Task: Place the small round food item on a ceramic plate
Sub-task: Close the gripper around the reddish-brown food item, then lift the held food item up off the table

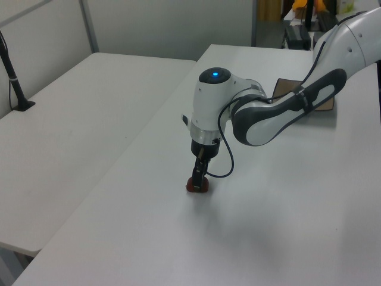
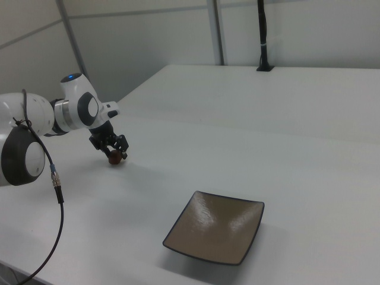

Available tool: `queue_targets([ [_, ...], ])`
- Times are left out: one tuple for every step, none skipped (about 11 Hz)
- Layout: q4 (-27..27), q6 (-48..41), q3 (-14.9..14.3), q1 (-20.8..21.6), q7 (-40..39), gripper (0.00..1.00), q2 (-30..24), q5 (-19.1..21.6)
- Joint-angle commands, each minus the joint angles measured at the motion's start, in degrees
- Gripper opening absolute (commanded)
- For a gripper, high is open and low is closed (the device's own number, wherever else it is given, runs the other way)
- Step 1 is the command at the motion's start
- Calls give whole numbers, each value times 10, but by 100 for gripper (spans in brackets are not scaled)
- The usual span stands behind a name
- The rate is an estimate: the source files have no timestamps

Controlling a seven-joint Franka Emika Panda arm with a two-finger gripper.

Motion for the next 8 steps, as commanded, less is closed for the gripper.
queue_targets([
  [2, 6, 4, 2, -13, 50, 2, -10],
  [1, 6, 4, 2, -18, 37, 2, -10],
  [1, 6, 4, 2, -18, 27, 2, -10],
  [1, 6, 4, 2, -16, 19, 2, -10],
  [1, 6, 4, 1, -14, 15, 2, -9],
  [1, 6, 4, 0, -13, 7, 0, -8],
  [1, 3, 4, -1, -13, 0, -3, -4],
  [1, -1, 4, -4, -13, 0, -12, 0],
])
